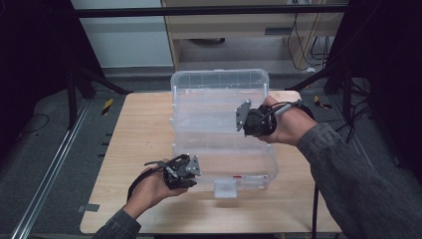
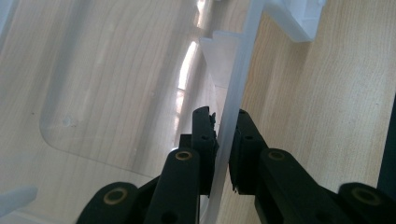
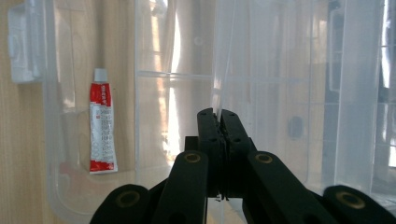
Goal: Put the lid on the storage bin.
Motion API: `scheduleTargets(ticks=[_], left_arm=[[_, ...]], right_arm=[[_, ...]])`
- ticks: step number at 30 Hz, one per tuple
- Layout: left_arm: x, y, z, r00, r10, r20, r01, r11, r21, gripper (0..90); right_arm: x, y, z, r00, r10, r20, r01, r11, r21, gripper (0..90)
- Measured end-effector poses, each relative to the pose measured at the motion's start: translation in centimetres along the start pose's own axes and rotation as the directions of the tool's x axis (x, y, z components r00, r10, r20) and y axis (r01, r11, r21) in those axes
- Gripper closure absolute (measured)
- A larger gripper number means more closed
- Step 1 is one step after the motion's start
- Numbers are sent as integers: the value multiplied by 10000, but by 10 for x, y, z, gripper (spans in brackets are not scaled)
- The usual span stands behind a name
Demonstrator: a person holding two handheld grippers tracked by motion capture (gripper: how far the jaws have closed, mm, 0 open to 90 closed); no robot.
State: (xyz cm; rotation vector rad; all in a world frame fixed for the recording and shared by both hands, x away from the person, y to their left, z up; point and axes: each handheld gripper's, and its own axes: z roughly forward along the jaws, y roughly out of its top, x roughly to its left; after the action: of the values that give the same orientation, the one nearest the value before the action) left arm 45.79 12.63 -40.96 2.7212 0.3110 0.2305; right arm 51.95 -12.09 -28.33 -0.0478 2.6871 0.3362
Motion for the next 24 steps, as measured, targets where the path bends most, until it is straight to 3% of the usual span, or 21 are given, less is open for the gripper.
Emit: scheduleTargets(ticks=[5, 6, 9, 10, 17, 19, 24], left_arm=[[0, 0, 0, 10000, -48, 28, 48, 10000, 8, 814], [-2, -1, 0, 9996, -284, 27, 284, 9996, 1, 814], [-3, -1, 0, 9995, -326, 18, 326, 9995, -19, 813], [3, 1, 0, 9990, 441, -56, -441, 9990, 11, 813], [2, 0, 0, 9987, 495, -89, -495, 9988, -43, 810], [-3, -2, 0, 9998, -196, 14, 196, 9998, -104, 810], [-3, -3, 0, 10000, -97, -23, 96, 9998, -196, 809]], right_arm=[[7, -1, -1, 9999, -105, 0, 105, 9999, 94, 885], [11, -2, -2, 9999, -101, -12, 101, 9999, 69, 884], [15, -4, -2, 9999, -130, -75, 130, 9999, 9, 884], [17, -4, -2, 9999, -123, -101, 123, 9999, -15, 883], [25, -10, -2, 9996, -45, -289, 42, 9999, -112, 880], [29, -10, -2, 9995, -98, -305, 95, 9999, -83, 877], [32, -11, -2, 9991, -156, -382, 159, 9998, 75, 873]])
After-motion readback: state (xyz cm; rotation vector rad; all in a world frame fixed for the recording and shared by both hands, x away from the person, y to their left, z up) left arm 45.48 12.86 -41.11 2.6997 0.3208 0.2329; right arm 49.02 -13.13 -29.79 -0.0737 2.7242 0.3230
